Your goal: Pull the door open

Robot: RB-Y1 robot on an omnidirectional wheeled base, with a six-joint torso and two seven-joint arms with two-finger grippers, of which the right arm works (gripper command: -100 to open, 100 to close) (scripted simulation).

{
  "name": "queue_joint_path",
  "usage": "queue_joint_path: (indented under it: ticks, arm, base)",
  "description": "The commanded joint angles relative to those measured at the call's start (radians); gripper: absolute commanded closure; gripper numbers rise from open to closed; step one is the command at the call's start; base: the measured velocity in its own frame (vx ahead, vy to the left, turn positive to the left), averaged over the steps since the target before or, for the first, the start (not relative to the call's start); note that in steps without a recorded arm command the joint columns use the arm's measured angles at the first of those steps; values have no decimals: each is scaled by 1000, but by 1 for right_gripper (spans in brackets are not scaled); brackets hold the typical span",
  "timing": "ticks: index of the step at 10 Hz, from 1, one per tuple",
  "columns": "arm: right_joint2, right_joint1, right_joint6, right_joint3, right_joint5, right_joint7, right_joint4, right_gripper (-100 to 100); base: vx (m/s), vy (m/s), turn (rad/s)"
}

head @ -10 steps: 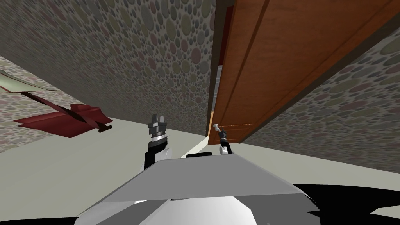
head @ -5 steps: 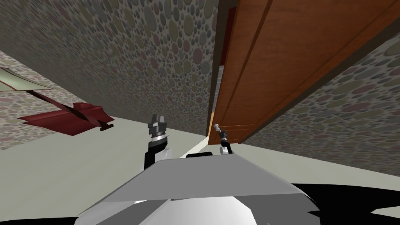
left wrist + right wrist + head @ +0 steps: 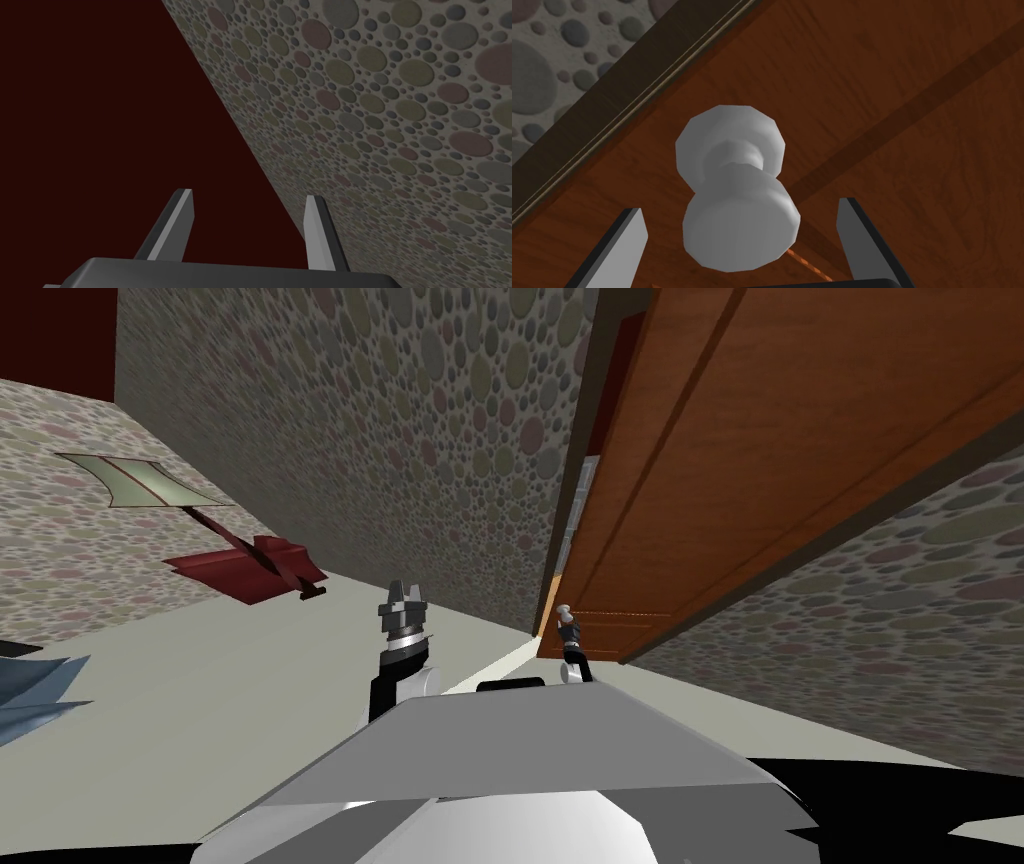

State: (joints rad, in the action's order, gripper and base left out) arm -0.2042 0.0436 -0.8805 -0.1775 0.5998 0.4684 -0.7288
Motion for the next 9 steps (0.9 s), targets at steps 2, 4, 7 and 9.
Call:
queue_joint_path:
  ticks: [2, 4, 7, 9]
  arm:
    - [7, -9, 6, 3, 23, 78, -18, -100]
    - [10, -11, 7, 4, 33, 115, -23, -100]
    - [16, -17, 9, 7, 53, 185, -34, -100]
    - [23, -23, 12, 11, 74, 249, -45, -100]
  base:
    - [-104, 8, 163]
    - [-81, -18, 107]
    - [-69, -28, 125]
    - [-68, -17, 141]
